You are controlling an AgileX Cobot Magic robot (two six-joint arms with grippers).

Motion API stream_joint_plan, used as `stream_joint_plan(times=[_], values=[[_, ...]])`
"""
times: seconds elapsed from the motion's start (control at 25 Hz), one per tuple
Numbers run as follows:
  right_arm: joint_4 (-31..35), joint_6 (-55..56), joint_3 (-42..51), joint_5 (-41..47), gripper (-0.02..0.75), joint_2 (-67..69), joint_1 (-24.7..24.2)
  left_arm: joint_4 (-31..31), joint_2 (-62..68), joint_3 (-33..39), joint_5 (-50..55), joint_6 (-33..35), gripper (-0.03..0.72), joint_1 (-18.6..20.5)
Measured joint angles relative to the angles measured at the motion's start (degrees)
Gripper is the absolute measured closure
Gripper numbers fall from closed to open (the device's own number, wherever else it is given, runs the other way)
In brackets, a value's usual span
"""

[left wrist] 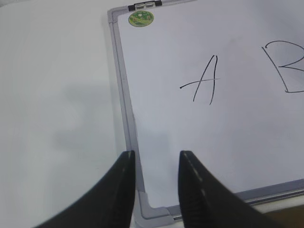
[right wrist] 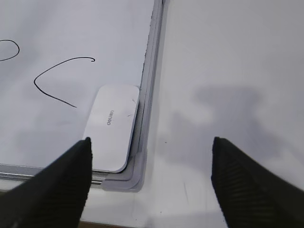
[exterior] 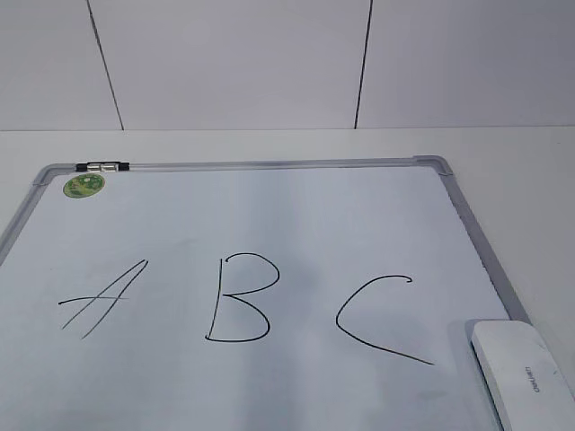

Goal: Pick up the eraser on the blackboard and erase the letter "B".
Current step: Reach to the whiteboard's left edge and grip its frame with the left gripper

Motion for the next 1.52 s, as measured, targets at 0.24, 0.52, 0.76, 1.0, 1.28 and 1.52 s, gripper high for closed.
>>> stream_joint_plan(times=[0.24, 0.52, 0.76, 1.0, 1.28, 1.52], values=[[0.70, 0.00, -4.45, 2.95, 0.152, 10.22, 0.00, 0.04, 12.73, -3.00, 0.00, -1.24, 0.450, 0.00], [1.43, 0.00, -10.63, 4.26, 0.151, 21.99, 0.00, -0.06, 30.40, -8.15, -0.98, -2.09, 0.449, 0.00], [3.31, 0.98, -14.08, 4.26, 0.151, 28.57, 0.00, -0.06, 44.12, -14.62, -2.78, -2.09, 0.449, 0.00], [5.51, 2.47, -14.42, 4.26, 0.152, 34.66, 0.00, 1.40, 56.41, -21.67, -3.28, -2.09, 0.449, 0.11], [7.26, 2.60, -14.42, 4.06, 0.151, 39.46, 0.00, 1.40, 67.24, -25.90, -3.38, -1.56, 0.449, 3.73], [7.84, 3.05, -14.51, 4.08, 0.151, 40.54, 0.00, 0.50, 75.18, -26.30, -5.83, 1.03, 0.449, 6.99]])
